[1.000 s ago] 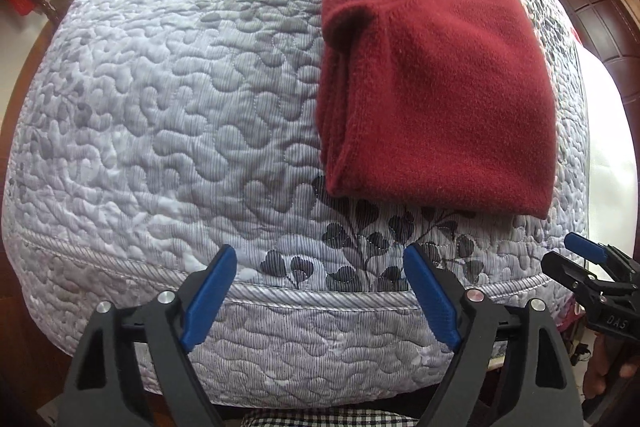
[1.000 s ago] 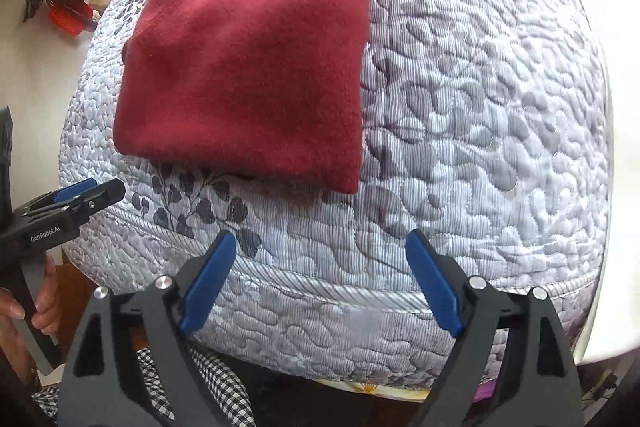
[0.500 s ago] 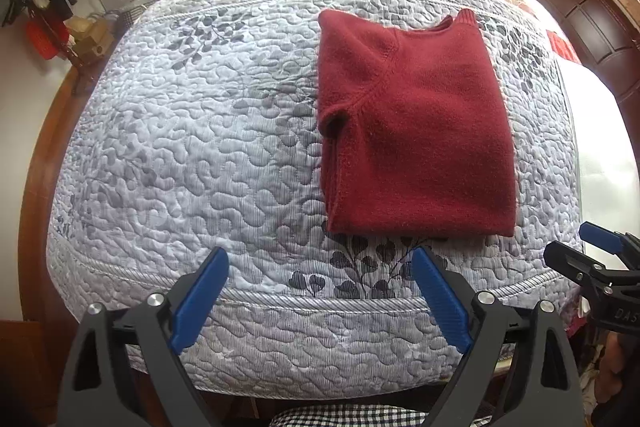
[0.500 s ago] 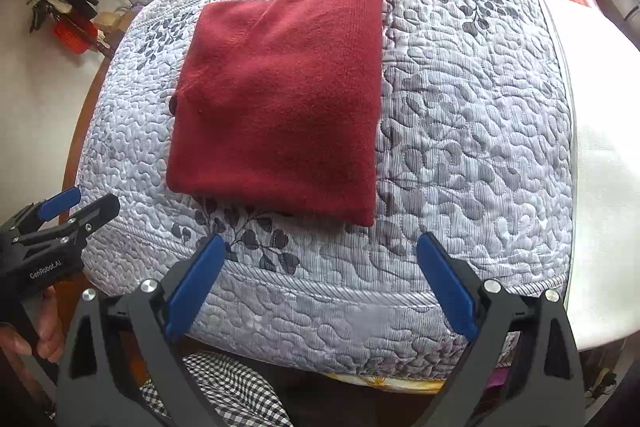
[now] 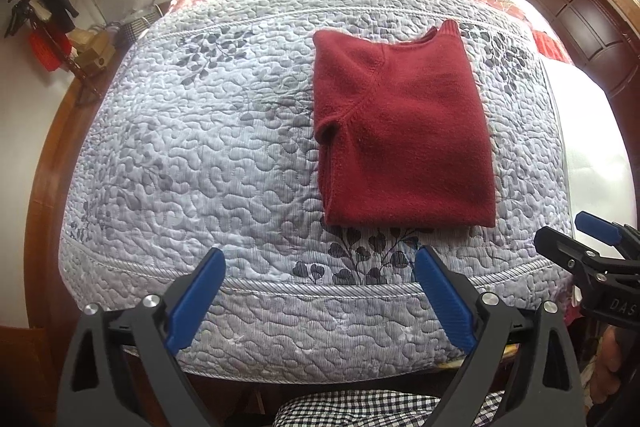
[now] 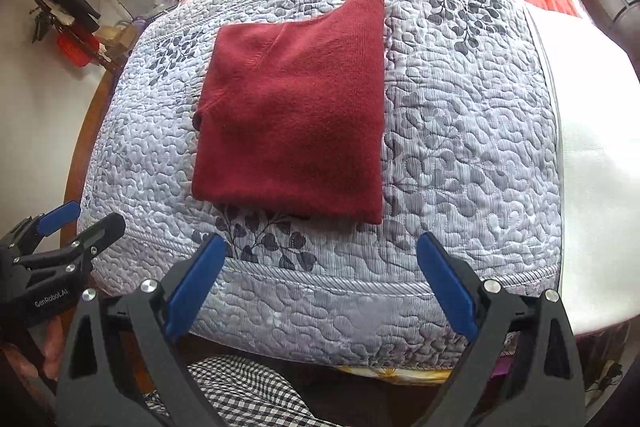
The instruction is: Fold small clothes
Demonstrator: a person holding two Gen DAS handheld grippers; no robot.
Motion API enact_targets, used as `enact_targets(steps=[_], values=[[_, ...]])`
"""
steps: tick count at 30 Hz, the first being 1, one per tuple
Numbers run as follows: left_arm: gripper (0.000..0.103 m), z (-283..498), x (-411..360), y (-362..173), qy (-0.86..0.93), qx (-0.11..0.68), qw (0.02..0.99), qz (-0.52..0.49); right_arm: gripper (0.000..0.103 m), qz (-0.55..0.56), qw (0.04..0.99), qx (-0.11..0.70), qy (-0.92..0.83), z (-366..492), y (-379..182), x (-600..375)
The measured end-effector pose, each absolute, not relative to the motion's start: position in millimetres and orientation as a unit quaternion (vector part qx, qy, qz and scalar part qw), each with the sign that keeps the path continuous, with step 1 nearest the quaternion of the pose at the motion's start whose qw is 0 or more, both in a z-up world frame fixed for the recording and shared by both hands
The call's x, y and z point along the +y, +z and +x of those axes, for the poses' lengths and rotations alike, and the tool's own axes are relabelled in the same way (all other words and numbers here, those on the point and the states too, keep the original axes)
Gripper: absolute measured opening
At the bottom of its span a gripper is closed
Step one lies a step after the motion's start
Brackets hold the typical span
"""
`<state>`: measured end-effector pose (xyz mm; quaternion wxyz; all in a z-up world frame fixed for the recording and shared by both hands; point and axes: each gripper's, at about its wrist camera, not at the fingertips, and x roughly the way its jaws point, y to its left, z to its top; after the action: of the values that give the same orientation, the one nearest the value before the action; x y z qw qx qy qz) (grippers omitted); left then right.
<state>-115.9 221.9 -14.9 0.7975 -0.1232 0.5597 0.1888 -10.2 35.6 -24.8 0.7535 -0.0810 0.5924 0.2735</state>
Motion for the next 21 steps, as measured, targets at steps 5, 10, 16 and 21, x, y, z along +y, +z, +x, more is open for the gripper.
enact_targets(steps=[5,10,16,21], values=[[0.096,-117.8,223.3,-16.9,0.188,0.563,0.794,-0.129,0.096,-0.090,0.755,0.590,0.272,-13.6,-25.8,38.6],[0.096,-119.3,225.6,-19.9,0.192,0.565,0.792,-0.128,0.096,-0.093,0.761,0.586,0.263,-10.4,-26.4,35.7],[0.096,-120.7,227.9,-26.0,0.190,0.571,0.788,-0.132,0.096,-0.106,0.778,0.566,0.252,-11.5,-23.2,34.8],[0.096,-121.3,227.6,-28.9,0.189,0.575,0.785,-0.133,0.096,-0.113,0.784,0.560,0.244,-10.0,-23.2,33.9]])
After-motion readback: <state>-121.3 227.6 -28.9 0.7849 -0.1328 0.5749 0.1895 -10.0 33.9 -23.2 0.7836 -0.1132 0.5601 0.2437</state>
